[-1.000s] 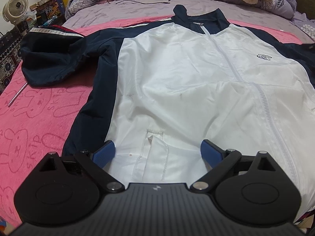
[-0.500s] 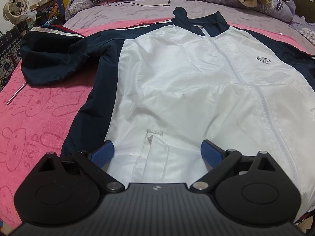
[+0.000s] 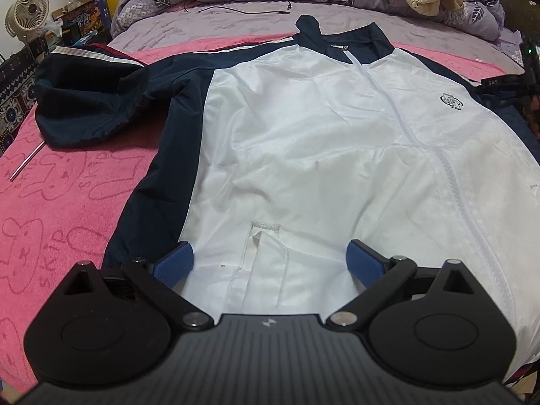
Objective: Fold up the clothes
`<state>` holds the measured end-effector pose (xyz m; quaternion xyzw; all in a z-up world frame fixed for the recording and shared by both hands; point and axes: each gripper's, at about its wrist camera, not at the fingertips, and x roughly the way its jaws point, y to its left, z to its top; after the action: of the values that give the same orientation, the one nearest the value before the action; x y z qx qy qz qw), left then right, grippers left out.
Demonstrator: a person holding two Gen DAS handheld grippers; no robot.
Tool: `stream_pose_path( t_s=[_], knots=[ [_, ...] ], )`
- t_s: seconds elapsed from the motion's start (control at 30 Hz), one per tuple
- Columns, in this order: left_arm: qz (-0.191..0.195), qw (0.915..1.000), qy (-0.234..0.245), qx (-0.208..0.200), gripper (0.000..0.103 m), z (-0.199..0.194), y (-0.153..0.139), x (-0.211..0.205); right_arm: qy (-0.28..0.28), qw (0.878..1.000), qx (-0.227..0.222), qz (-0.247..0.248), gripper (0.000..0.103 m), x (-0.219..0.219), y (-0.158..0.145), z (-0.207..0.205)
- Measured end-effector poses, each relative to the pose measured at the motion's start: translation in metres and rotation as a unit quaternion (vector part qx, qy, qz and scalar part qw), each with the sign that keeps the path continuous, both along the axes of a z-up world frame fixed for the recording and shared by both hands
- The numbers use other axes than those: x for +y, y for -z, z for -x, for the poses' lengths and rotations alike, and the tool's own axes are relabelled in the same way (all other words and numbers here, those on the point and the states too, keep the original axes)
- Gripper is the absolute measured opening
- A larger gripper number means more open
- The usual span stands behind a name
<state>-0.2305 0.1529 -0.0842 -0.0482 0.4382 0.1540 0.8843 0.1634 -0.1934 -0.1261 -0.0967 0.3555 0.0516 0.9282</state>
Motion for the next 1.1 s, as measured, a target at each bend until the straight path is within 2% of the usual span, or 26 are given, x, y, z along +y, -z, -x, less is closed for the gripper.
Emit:
stream_pose_path(
  t_s=[0.07,0.1,0.13,0.17,0.27,0.33,0.4,0.43,0.47,0.5,0.53,0.6,0.67,0.73,0.83,0.9,0.97,1.03,1.1],
  knots=[
    [0.0,1.0,0.0,-0.001,0.099,0.0,0.001,0.001,0.091,0.996,0.01,0.0,0.09,-0.034,0.0,-0.03],
    [0.001,1.0,0.0,-0.002,0.099,0.0,0.001,0.001,0.129,0.992,0.012,-0.002,0.079,-0.049,-0.001,-0.042],
    [0.001,1.0,0.0,-0.003,0.099,0.0,0.001,0.002,0.141,0.99,0.004,-0.009,0.054,-0.058,-0.011,-0.042],
    [0.001,1.0,0.001,-0.004,0.099,0.0,0.001,0.002,0.143,0.99,-0.005,-0.02,0.056,-0.064,-0.02,-0.04],
    [0.0,1.0,0.0,-0.006,0.1,0.0,0.002,0.003,0.014,0.997,-0.031,-0.076,0.057,-0.053,-0.043,0.015],
    [-0.001,1.0,0.0,-0.006,0.1,0.001,0.002,0.002,-0.086,0.991,-0.027,-0.098,0.063,-0.035,-0.049,0.064],
    [-0.002,1.0,0.0,-0.005,0.1,0.001,0.002,0.002,-0.146,0.985,-0.009,-0.088,0.063,-0.02,-0.044,0.108],
    [-0.003,1.0,0.0,-0.004,0.1,0.0,0.001,0.001,-0.164,0.984,-0.002,-0.073,0.064,-0.014,-0.04,0.125],
    [-0.004,1.0,0.0,-0.003,0.1,0.0,0.001,0.001,-0.159,0.986,-0.001,-0.04,0.066,-0.015,-0.031,0.135],
    [-0.004,1.0,0.0,-0.002,0.1,0.001,0.001,0.001,-0.134,0.991,0.006,-0.007,0.069,-0.025,-0.019,0.134],
    [-0.005,1.0,0.001,-0.003,0.1,0.001,0.0,0.001,-0.104,0.994,0.012,0.016,0.076,-0.039,-0.009,0.132],
    [-0.006,1.0,0.003,-0.005,0.101,0.003,0.0,0.001,-0.005,1.0,0.014,-0.01,0.098,-0.092,0.0,0.114],
    [-0.007,0.9999,0.002,-0.007,0.101,0.005,0.0,0.0,0.037,0.999,0.007,-0.005,0.09,-0.106,-0.014,0.114],
    [-0.011,0.9999,0.001,-0.01,0.1,0.005,0.0,-0.001,0.08,0.997,0.0,-0.001,0.068,-0.121,-0.028,0.113],
    [-0.018,0.9997,0.003,-0.015,0.1,0.008,-0.003,-0.003,0.132,0.991,-0.01,-0.001,0.068,-0.138,-0.049,0.114],
    [-0.024,0.9995,0.01,-0.019,0.1,0.011,-0.007,-0.006,0.054,0.996,-0.004,-0.069,0.068,-0.106,-0.061,0.133],
    [-0.031,0.999,0.019,-0.024,0.1,0.015,-0.012,-0.009,-0.029,0.991,0.01,-0.13,0.07,-0.065,-0.068,0.151],
    [-0.041,0.9982,0.029,-0.034,0.1,0.022,-0.019,-0.012,-0.114,0.976,0.03,-0.184,0.073,-0.019,-0.07,0.167],
    [-0.047,0.9974,0.03,-0.047,0.1,0.031,-0.028,-0.011,-0.178,0.958,0.058,-0.216,0.075,0.028,-0.062,0.182]
  ],
)
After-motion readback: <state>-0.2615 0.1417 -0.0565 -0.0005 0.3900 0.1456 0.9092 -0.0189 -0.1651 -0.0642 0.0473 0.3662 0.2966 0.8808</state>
